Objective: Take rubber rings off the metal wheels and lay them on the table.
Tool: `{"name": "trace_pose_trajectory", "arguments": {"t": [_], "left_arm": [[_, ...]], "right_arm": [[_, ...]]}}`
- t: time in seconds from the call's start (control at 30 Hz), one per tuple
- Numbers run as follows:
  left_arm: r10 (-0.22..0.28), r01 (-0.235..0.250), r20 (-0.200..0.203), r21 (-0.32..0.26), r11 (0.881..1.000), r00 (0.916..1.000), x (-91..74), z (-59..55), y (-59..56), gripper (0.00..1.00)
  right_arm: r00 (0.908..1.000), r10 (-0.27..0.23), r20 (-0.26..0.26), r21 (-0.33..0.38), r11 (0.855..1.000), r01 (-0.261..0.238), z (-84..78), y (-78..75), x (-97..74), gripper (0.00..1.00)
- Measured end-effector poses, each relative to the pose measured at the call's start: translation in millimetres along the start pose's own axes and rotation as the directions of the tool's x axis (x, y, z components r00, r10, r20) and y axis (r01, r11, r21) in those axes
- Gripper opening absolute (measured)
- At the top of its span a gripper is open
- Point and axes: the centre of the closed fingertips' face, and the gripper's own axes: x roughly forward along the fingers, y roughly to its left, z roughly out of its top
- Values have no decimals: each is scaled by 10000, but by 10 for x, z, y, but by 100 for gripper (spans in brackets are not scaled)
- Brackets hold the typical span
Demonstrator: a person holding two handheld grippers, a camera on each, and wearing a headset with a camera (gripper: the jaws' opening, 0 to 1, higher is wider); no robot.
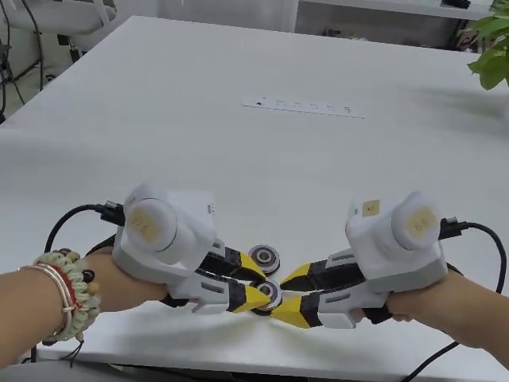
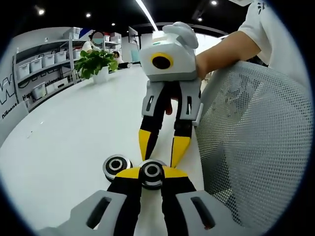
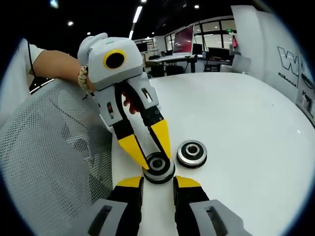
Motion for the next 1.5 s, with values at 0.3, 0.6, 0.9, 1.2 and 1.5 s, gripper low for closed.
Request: {"name": "trace_pose_trajectory", "arguments": {"t": [0.3,0.6,0.9,1.2,1.5], "left_arm": [[1,0,240,-54,10000,9997,7,8,-17,7],[14,-8,323,-198,9998,9995,11,5,-12,7],[76,-68,321,-254,9997,9995,15,4,-9,7],[89,-81,329,-254,9996,9994,22,6,-12,7],[71,-59,362,-332,9994,9993,26,8,-17,7]], "right_arm": [[9994,-316,158,-144,9994,318,25,-39,12,23],[9999,-160,60,-230,9996,162,-4,-30,-14,16],[9997,-225,-17,-190,9996,225,-17,-32,-32,14],[9986,-454,288,-242,9986,461,43,-8,34,25],[9987,-469,201,-325,9983,475,30,-23,29,22]]}}
